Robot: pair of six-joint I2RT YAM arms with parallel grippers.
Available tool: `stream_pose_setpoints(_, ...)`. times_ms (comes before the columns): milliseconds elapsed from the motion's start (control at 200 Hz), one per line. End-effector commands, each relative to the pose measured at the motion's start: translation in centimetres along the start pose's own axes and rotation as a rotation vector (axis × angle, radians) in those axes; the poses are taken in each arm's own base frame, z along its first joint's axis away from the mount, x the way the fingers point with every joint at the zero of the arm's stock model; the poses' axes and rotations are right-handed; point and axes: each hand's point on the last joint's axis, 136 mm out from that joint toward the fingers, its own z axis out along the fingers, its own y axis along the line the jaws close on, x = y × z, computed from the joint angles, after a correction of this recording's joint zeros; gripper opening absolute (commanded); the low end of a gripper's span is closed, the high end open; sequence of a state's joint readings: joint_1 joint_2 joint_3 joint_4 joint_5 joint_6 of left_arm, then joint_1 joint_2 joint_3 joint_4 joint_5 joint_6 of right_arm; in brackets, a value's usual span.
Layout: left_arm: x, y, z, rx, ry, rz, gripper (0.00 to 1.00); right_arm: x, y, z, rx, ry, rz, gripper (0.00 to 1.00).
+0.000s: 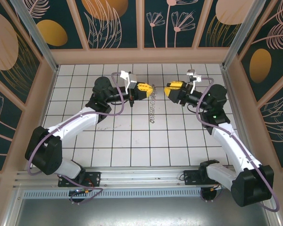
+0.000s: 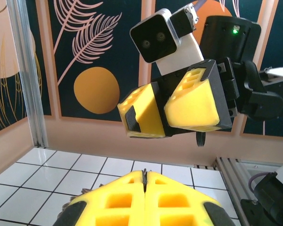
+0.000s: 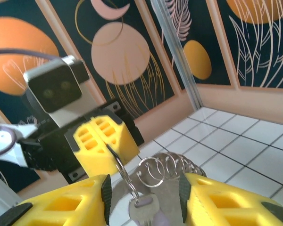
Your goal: Put the keys on the keyring
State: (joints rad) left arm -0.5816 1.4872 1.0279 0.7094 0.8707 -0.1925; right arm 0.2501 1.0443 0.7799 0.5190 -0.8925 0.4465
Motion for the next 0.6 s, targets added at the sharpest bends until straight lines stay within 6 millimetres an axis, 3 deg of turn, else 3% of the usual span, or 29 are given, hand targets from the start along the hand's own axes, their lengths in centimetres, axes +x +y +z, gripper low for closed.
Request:
stream_pose_setpoints(0, -2.4, 0.3, 0.1, -0.002, -0.079, 0.001, 0.00, -2.3, 0.8, -0.1, -0.028, -0.123, -0.025, 0.46)
stream_pose_setpoints(596, -3.9, 0.7, 0.0, 0.016, -0.213, -0.161, 0.00, -1.3, -0.2, 1.4, -0.089, -0.145, 0.049, 0.47)
